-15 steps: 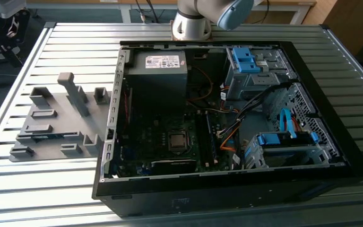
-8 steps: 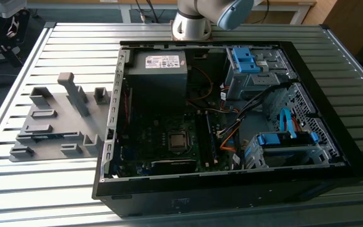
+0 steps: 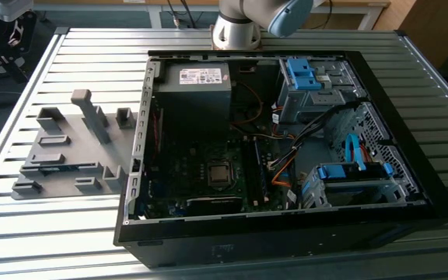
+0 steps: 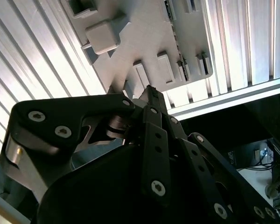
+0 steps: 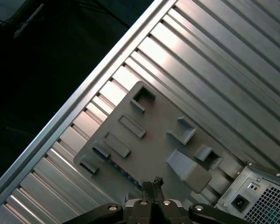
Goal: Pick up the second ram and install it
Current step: 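Pick up the second ram and move it above second insertion slot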
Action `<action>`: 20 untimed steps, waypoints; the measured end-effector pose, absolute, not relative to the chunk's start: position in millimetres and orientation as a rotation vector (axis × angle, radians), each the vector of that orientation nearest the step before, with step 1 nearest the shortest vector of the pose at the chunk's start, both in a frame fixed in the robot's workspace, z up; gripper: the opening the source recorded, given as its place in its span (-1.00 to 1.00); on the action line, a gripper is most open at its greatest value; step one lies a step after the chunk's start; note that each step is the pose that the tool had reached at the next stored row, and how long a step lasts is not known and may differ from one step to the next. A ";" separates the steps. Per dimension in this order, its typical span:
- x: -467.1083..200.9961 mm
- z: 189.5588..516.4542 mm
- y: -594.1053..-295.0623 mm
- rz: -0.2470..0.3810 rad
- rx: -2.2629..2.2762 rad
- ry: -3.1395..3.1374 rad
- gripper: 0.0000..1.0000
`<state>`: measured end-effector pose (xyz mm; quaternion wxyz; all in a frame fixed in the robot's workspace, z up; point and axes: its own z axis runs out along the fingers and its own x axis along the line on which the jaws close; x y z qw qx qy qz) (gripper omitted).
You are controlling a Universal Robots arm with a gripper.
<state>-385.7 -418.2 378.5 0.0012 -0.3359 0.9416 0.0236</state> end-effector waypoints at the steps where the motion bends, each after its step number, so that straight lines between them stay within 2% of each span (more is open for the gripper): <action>1: -385.7 378.5 -418.2 0.074 -1.057 2.955 -0.79; 20: -387.1 378.5 -418.9 0.074 -1.211 2.898 -0.79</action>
